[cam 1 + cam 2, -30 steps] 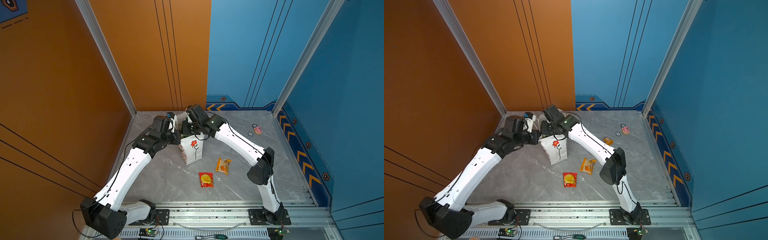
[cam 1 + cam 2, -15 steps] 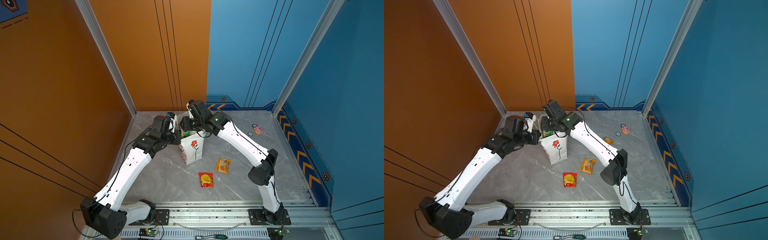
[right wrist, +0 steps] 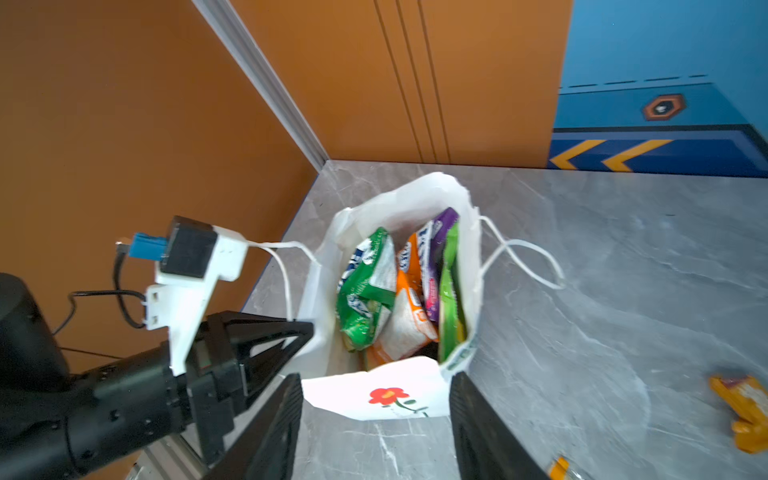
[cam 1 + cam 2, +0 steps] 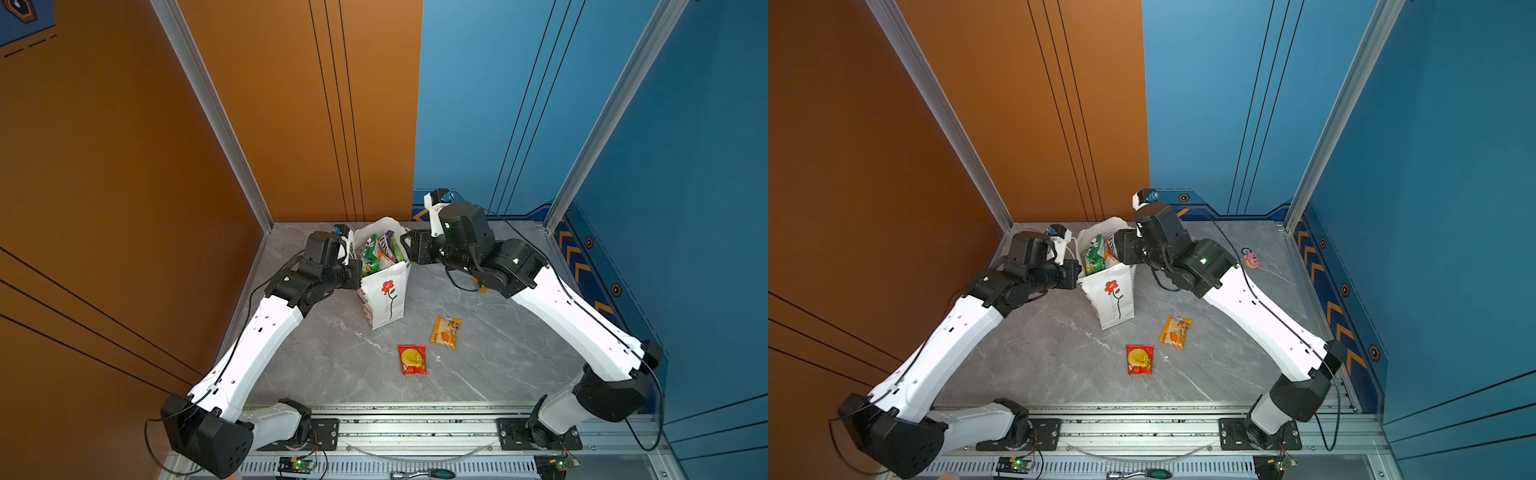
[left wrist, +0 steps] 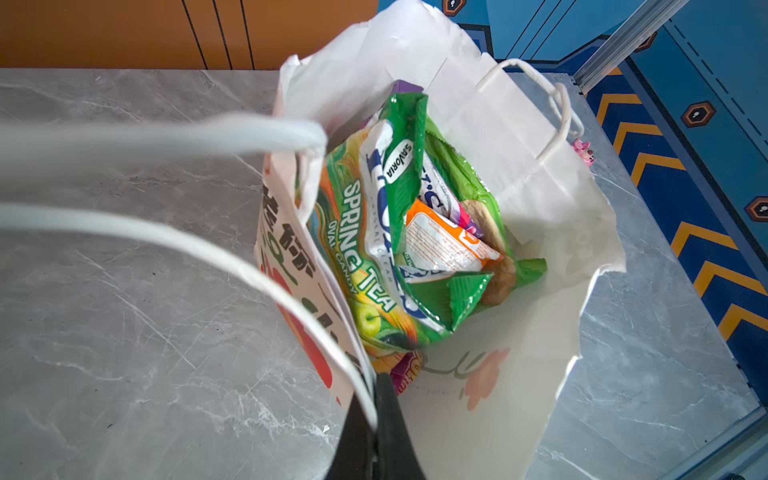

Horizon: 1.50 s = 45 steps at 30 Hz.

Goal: Place the snacks into the paper bag
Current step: 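Open the right gripper and raise it out of the paper bag, then move the right gripper over the orange-yellow biscuit pack and lower onto it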

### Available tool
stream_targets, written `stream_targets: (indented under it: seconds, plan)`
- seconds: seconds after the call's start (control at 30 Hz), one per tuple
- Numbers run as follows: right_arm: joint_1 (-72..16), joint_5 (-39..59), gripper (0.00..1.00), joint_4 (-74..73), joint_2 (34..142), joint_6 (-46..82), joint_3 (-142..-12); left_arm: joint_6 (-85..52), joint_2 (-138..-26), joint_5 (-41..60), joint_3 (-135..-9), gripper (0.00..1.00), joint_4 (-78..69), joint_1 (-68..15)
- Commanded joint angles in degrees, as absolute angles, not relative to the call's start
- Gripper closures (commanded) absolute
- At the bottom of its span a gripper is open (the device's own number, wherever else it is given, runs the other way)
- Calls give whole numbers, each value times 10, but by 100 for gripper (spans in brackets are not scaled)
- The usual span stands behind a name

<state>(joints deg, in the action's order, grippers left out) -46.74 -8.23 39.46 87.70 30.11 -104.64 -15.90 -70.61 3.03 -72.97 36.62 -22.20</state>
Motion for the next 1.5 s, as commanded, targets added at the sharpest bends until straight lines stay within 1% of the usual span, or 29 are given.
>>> stream_targets:
  seconds: [0.0, 0.1, 0.17, 0.2, 0.43, 0.6, 0.77, 0.87, 1.13, 1.23, 1.47]
  plan:
    - [-444, -121, 33, 354, 835, 309, -965, -154, -696, 12, -735, 100, 330, -224]
    - [-417, -129, 31, 327, 786, 323, -898, -156, -698, 13, -735, 100, 330, -225]
    - [-405, -110, 31, 298, 762, 320, -856, -156, -699, 13, -735, 100, 330, -225]
    - [-382, -94, 30, 290, 753, 315, -841, -156, -699, 12, -735, 100, 331, -225]
    - [-353, -97, 25, 344, 713, 277, -800, -155, -697, 8, -735, 100, 331, -225]
    - [-320, -100, 17, 352, 664, 286, -732, -154, -696, 1, -736, 100, 335, -224]
    - [-269, -90, 17, 362, 626, 325, -663, -154, -697, 1, -736, 100, 335, -225]
    - [-232, -64, 17, 355, 608, 356, -613, -154, -699, -1, -737, 100, 336, -225]
    - [-165, 11, 17, 347, 608, 402, -531, -152, -696, -6, -737, 100, 337, -227]
    - [-156, 32, 17, 337, 612, 410, -512, -150, -696, -10, -738, 100, 340, -226]
    - [-152, 46, 17, 317, 634, 434, -468, -151, -695, -6, -739, 100, 340, -227]
